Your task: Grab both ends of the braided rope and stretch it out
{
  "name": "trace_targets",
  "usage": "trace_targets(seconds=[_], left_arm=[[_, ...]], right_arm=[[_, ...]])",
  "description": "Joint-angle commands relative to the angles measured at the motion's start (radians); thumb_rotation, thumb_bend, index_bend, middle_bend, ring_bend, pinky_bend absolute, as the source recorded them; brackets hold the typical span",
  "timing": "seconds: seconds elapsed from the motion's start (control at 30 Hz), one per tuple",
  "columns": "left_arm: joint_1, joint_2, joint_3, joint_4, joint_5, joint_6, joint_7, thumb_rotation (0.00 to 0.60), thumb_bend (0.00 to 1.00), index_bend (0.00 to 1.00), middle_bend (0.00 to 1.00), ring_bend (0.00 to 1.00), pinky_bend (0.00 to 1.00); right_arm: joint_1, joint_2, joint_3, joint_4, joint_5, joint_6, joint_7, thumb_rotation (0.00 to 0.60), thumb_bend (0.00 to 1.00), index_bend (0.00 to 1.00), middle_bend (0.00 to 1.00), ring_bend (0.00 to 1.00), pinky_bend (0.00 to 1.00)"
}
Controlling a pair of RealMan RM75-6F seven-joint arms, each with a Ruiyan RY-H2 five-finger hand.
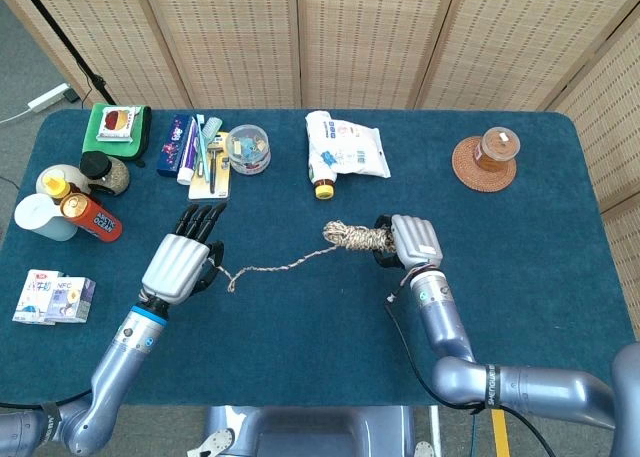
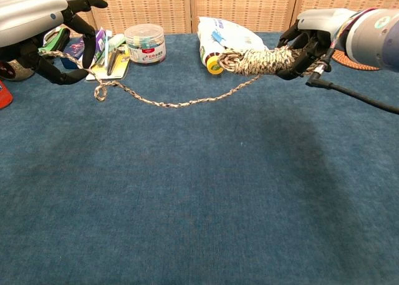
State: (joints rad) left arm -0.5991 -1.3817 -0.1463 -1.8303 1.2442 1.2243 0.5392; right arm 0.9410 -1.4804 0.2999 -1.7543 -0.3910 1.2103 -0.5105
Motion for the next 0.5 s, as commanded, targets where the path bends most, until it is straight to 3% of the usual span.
trace_targets(seconds=[0.03,0.5], left_arm=[[-0.008,0.004,-0.009,-0.014,-0.002,-0.003,0.01,0.6,0.37,0.63,0.0,0.0,0.0],[-0.081,-0.032,-0.079,-0.079,-0.064,-0.063,-0.005,0.6,0.37,0.63,0.0,0.0,0.0]], right_arm=[[0.043,-0.059,0.034,0.036,0.07,0.063,-0.074,0.6,1.0,0.65,0.72,0.57,0.79],[0.072,-0.19,0.082,0.191,0.136,0.128,-0.181,0.6,1.0,0.66,0.73,0.58,0.81]])
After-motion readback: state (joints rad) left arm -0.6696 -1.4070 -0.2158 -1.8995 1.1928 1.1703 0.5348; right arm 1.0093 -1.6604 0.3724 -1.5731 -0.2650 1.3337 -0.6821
